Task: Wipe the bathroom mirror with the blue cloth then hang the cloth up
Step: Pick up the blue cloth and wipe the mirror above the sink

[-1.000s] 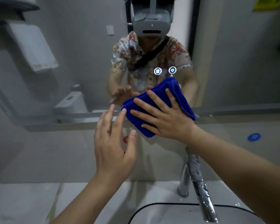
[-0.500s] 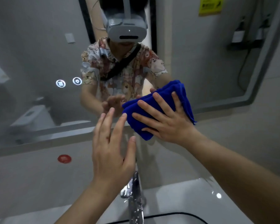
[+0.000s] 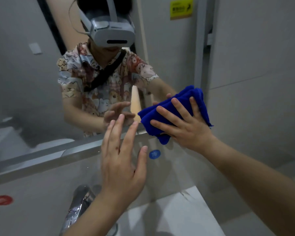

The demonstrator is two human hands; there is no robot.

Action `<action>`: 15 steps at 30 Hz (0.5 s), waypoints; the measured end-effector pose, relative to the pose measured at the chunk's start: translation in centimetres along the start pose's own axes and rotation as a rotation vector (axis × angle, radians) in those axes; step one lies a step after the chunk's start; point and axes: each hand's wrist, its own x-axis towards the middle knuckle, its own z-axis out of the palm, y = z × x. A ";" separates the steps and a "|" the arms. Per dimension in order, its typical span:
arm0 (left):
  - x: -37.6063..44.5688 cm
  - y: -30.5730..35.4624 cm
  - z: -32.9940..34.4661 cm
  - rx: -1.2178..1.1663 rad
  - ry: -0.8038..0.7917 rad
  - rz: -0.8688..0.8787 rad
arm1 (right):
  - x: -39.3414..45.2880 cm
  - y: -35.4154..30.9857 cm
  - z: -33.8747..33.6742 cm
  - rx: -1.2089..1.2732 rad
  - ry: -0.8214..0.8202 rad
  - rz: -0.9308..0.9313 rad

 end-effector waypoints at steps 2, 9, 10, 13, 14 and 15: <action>0.6 1.0 1.0 -0.008 -0.013 0.009 | -0.7 1.2 -0.3 0.004 -0.013 -0.007; 1.6 3.3 2.9 -0.034 -0.013 0.052 | -4.2 5.1 -1.6 0.038 -0.101 0.058; 1.7 3.5 3.1 -0.039 -0.016 0.054 | -4.7 5.6 -1.8 0.062 -0.100 0.081; 1.8 4.1 3.4 -0.058 -0.035 0.067 | -5.3 6.5 -3.2 0.130 -0.120 0.156; 1.8 4.4 3.4 -0.062 -0.041 0.078 | -5.3 6.5 -3.9 0.136 -0.143 0.181; 1.9 4.5 3.4 -0.064 -0.049 0.091 | -5.3 6.5 -4.6 0.134 -0.167 0.205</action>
